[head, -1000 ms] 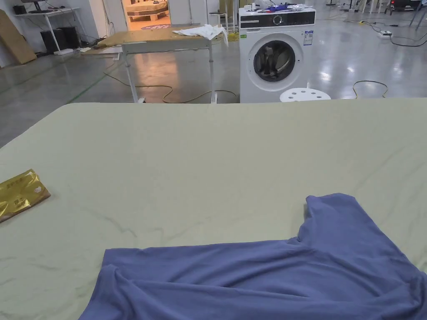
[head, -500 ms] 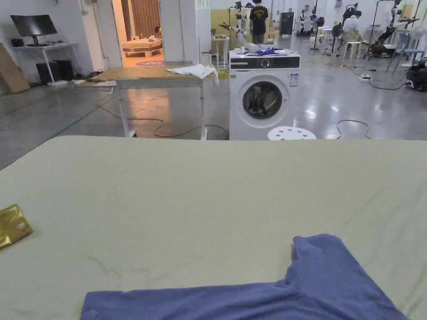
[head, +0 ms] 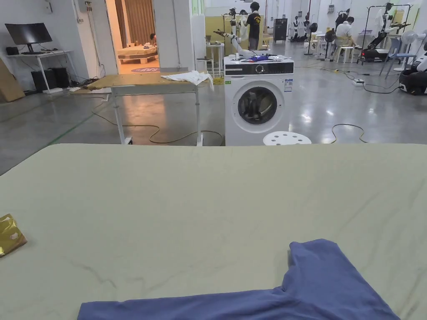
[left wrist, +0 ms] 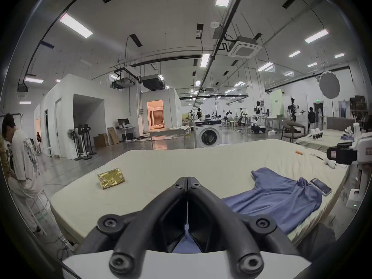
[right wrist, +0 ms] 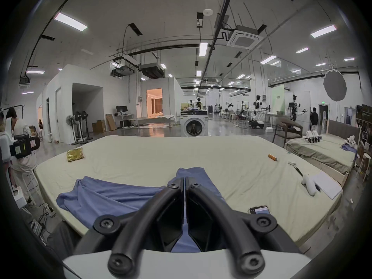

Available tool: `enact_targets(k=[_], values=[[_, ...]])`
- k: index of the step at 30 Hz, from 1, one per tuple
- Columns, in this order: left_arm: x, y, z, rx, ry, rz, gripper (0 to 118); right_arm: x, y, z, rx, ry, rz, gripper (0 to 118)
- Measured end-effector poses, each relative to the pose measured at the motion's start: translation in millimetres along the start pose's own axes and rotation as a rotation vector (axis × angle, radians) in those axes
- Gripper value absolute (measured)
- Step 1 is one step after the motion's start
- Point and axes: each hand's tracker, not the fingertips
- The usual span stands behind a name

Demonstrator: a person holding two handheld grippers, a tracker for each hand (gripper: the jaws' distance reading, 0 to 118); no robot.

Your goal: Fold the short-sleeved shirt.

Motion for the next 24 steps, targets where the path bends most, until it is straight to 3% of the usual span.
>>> enact_targets(k=[8,11,14,16,17,18,19,22,24], values=[[-3,4,-9,-0.026,-0.036,0.029,0,1,-2,-13,-0.021,0.007,-0.053,0],[-14,1,-29,-0.103,-0.055,0.075,0,2,-4,-14,-0.033,0.02,-0.037,0],[-25,-14,-70,-0.195,-0.055,-0.001,0,5,-13,-14,-0.054,0.041,-0.036,0],[-39,-22,-112,-0.319,-0.099,0.031,14,7,-19,-16,-0.082,0.05,-0.048,0],[-49,-26,-137,-0.384,-0.105,0.081,30,8,-22,-16,-0.098,0.05,-0.054,0],[-58,-31,-160,-0.437,-0.119,0.13,56,9,-24,-16,-0.11,0.05,-0.063,0],[-68,-37,-186,-0.501,-0.148,0.183,69,11,-27,-17,-0.123,0.055,-0.081,0],[-89,-56,-253,-0.597,-0.148,0.252,72,16,-33,-18,-0.156,0.069,-0.127,0],[-96,-69,-294,-0.695,-0.092,0.218,72,20,-37,-20,-0.184,0.056,-0.141,0]])
